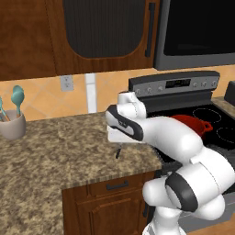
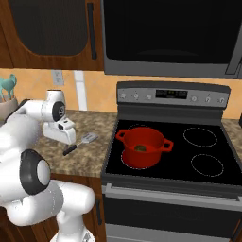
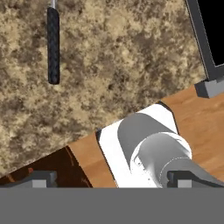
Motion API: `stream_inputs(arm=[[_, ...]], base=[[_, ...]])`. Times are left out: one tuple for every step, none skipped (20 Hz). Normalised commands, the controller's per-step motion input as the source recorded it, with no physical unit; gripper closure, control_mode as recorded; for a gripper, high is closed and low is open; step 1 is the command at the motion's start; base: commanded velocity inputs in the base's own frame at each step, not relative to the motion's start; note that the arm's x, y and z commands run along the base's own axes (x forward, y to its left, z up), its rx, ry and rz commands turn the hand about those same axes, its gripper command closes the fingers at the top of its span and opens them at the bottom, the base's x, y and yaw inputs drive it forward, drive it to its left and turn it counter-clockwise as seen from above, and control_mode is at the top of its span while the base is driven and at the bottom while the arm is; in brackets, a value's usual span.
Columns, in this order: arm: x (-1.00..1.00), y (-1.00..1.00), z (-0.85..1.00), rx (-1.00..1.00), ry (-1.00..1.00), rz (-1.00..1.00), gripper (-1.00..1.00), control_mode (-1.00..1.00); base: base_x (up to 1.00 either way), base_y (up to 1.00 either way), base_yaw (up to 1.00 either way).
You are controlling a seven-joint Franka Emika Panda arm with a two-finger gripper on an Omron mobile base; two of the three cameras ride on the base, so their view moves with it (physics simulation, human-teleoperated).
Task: Put the mushroom and avocado in the pot. Retrieve the spatula and lightly stir the vegetables in the pot.
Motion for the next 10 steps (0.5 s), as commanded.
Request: stream_inputs(arm=[[0.56,0.26,-0.33,-0.06,0.03,0.00,-1.00,-1.00],[0.57,0.21,-0.43,-0.05,0.00,0.00,-1.00,-1.00],[0.57,0.09,-0.48,-0.07,0.00,-0.01,-1.00,-1.00],[0.62,0.06,-0.55,-0.08,0.00,-0.03,-1.00,-1.00],[0.65,0.03,-0.56,-0.08,0.00,-0.04,-1.00,-1.00],[0.56,0.00,-0.51,-0.04,0.00,-0.03,-1.00,-1.00],[0.51,0.01,-0.45,-0.03,0.00,-0.02,-1.00,-1.00],[0.48,0.10,-0.41,-0.03,0.00,-0.02,-1.00,-1.00],[0.43,0.22,-0.36,0.00,0.00,-0.01,-1.00,-1.00],[0.32,0.28,-0.25,0.00,0.01,0.00,-1.00,-1.00]], base=[[0.00,0.00,0.00],[0.00,0.00,0.00],[0.00,0.00,0.00],[0.00,0.00,0.00],[0.00,0.00,0.00],[0.00,0.00,0.00],[0.00,0.00,0.00],[0.00,0.00,0.00],[0.00,0.00,0.00],[0.00,0.00,0.00]])
